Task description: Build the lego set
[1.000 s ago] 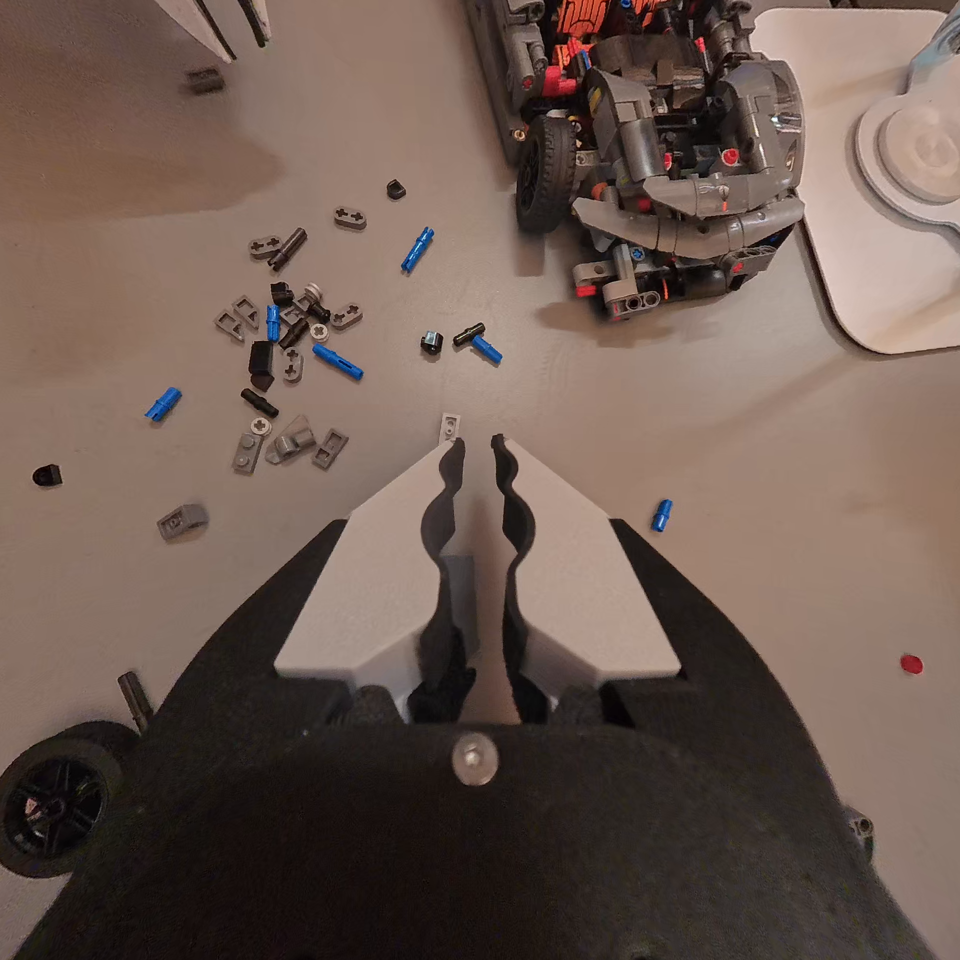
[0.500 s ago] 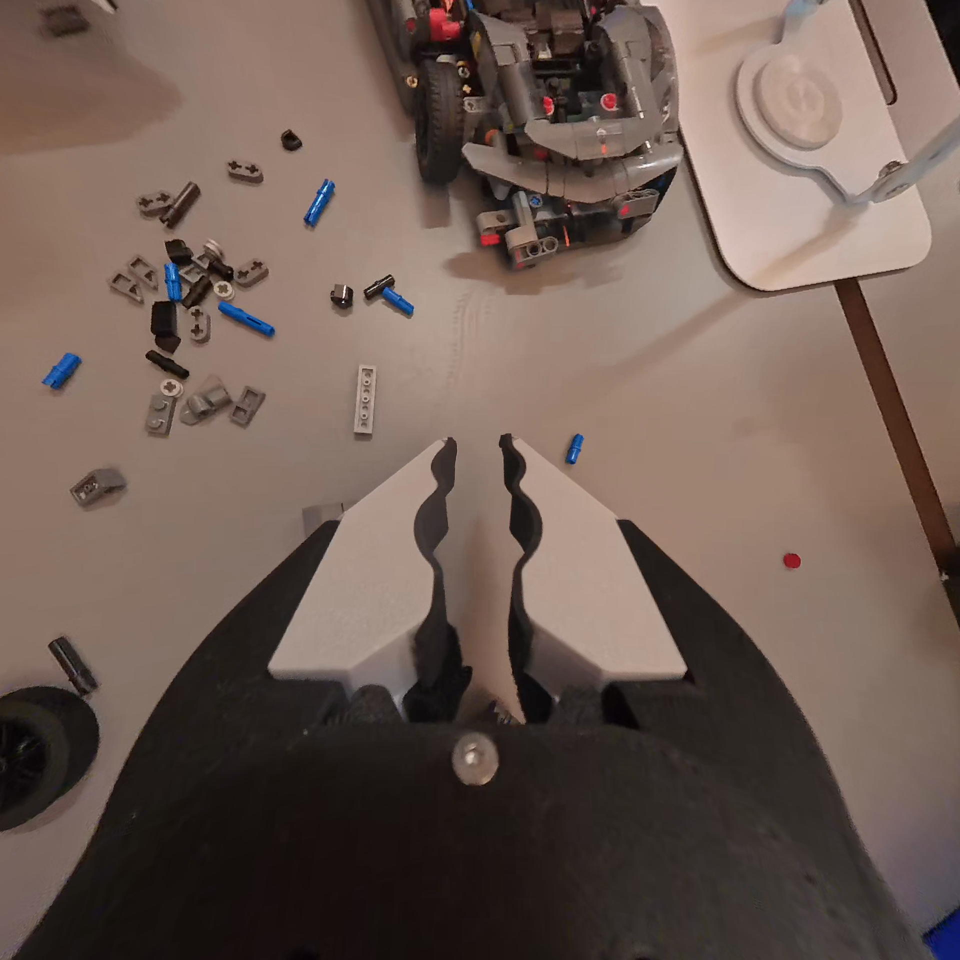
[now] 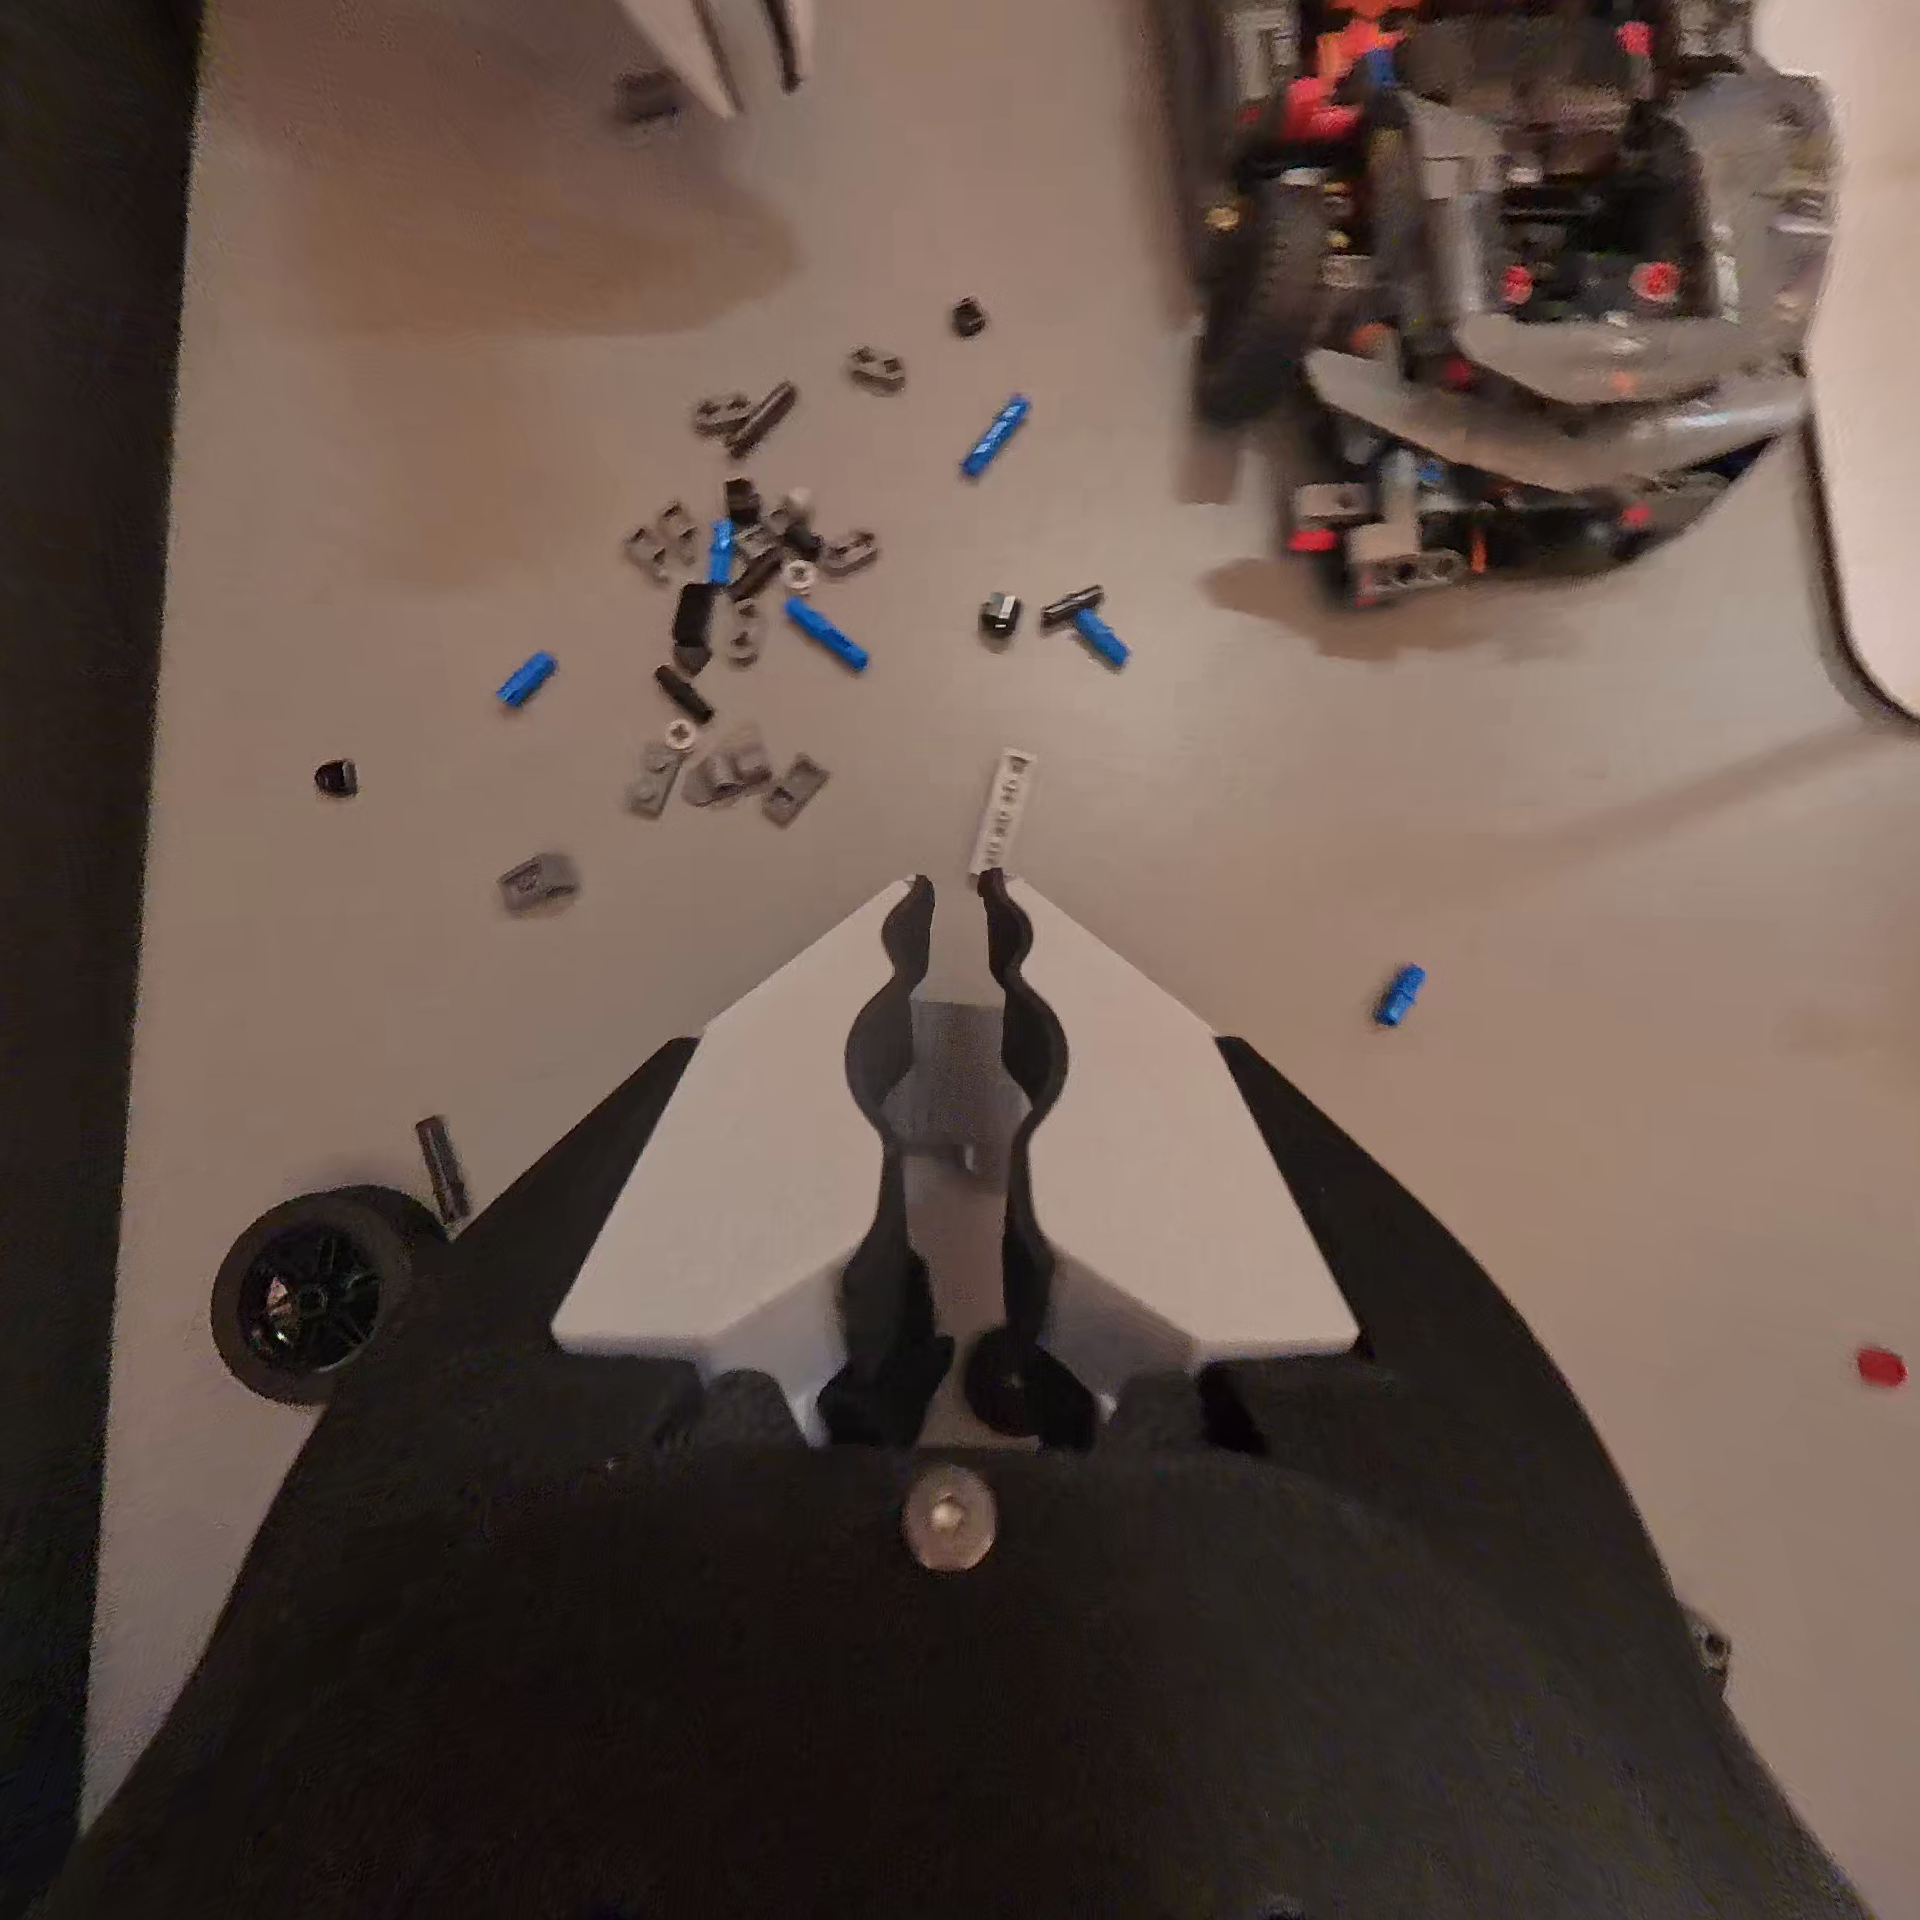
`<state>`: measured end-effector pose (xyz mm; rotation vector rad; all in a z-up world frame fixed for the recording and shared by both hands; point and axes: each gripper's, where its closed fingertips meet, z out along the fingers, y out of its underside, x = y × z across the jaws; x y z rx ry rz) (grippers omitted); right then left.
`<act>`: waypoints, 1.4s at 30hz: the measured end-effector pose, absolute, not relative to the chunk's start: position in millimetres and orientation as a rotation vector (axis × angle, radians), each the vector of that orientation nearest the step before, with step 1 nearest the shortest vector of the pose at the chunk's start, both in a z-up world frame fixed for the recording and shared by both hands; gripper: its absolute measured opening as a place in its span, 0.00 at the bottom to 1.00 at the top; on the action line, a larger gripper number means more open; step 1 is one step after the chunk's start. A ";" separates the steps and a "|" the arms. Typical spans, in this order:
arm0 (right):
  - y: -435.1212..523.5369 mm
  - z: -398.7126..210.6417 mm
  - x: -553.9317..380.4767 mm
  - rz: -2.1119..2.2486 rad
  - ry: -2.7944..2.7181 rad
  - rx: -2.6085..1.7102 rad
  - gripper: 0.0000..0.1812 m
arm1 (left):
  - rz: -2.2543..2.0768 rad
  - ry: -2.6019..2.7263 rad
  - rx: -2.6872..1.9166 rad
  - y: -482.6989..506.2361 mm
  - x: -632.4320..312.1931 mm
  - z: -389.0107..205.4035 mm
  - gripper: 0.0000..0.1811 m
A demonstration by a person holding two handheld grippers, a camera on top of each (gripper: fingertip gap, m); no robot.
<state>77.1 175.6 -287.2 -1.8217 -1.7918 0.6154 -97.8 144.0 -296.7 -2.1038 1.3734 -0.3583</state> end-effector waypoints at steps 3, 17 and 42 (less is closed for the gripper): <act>166.1 -299.3 73.2 0.579 -1.870 -1.810 0.07 | -0.357 1.384 -2.107 143.5 -96.7 -298.5 0.07; 218.3 -282.5 124.9 0.375 -1.631 -1.918 0.08 | -0.378 1.384 -2.101 142.6 -96.1 -298.2 0.07; 259.5 -235.2 266.8 -0.020 -1.106 -2.139 0.10 | -0.470 1.376 -2.067 140.3 -81.1 -294.7 0.07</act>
